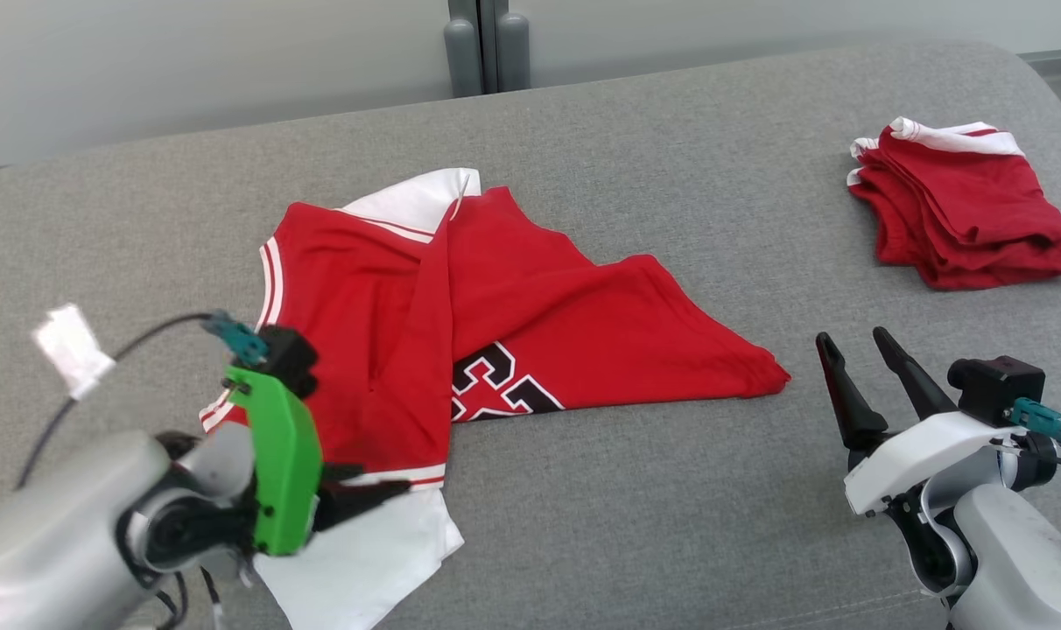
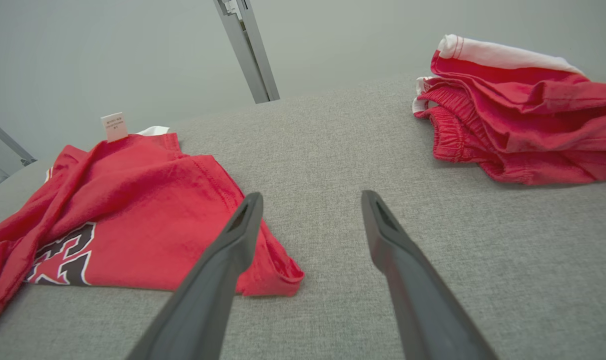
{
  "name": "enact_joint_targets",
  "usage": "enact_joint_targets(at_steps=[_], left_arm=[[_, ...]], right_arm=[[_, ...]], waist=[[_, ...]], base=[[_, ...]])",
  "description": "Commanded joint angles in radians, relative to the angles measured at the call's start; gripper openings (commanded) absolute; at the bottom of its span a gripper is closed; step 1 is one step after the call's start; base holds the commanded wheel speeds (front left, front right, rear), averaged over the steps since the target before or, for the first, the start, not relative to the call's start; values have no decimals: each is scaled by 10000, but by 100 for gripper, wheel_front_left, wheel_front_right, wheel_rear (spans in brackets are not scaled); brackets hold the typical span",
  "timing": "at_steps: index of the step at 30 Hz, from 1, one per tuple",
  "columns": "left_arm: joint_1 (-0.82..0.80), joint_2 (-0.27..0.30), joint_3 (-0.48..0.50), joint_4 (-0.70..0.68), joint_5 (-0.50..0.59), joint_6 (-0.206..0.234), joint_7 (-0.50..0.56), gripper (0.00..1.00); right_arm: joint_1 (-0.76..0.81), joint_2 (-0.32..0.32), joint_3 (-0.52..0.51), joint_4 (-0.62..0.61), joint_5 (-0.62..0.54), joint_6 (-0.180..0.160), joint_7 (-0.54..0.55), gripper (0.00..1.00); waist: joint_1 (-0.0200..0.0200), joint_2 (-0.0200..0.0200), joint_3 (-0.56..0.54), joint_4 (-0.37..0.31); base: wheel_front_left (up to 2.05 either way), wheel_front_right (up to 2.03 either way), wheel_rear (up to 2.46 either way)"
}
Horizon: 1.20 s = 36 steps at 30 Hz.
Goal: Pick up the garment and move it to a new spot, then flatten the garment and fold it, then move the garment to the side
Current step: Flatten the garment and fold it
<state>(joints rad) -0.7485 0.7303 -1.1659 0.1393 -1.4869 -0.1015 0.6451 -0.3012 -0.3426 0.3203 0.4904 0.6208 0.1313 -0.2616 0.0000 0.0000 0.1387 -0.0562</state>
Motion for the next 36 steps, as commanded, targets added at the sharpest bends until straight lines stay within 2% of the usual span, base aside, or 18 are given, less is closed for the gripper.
enact_joint_targets(at_steps=[1, 5, 9, 11, 14, 16, 18, 23, 28, 33, 36], left_arm=[[-197, 299, 233, 40, 16, -1, -232, 100], [-351, 1049, 974, 178, 597, 438, -1639, 100], [-88, 1203, 1682, 566, 1329, 1045, -3833, 100], [187, 1105, 1850, 688, 1846, 1423, -5006, 100], [832, 884, 2064, 907, 2351, 2231, -6682, 100], [1478, 606, 2211, 972, 2088, 2508, -7445, 100], [2077, 550, 2426, 1040, 1784, 2590, -7998, 100], [3380, 443, 3030, 975, 1351, 2855, -8925, 100], [4202, -291, 3787, 779, 2002, 3344, -9118, 100], [4438, -952, 3422, 1483, 2749, 3987, -8968, 100], [4272, -1140, 3264, 1996, 2729, 4222, -8667, 100]], right_arm=[[77, -36, -2, 25, 29, -13, -43, 100], [74, 16, -17, -10, 2, -13, -43, 100], [99, 84, -14, -88, -62, -11, -43, 100], [120, 105, 3, -137, -69, -11, -43, 100], [195, 56, -20, -204, -75, -11, -43, 100], [252, 30, -42, -235, -96, -11, -44, 100], [289, -13, -23, -250, -124, -11, -44, 100], [292, -90, -31, -311, -143, -13, -44, 100], [265, -81, 14, -385, -177, -13, -44, 100], [116, -128, 161, -379, -110, -11, -44, 100], [90, -195, 202, -334, -60, -13, -44, 100]], waist=[[0, 0, -30, 14], [0, 0, -32, 21], [0, 0, -2, 25], [0, 0, 19, 37], [0, 0, 17, 76], [0, 0, 2, 104], [0, 0, -14, 120], [0, 0, -52, 123], [0, 0, 67, 158], [0, 0, 196, 96], [0, 0, 217, 54]], base=[[0, 0, 0], [0, 0, 0], [0, 0, 0], [0, 0, 0], [0, 0, 0], [0, 0, 0], [0, 0, 0], [0, 0, 0], [0, 0, 0], [0, 0, 0], [0, 0, 0]])
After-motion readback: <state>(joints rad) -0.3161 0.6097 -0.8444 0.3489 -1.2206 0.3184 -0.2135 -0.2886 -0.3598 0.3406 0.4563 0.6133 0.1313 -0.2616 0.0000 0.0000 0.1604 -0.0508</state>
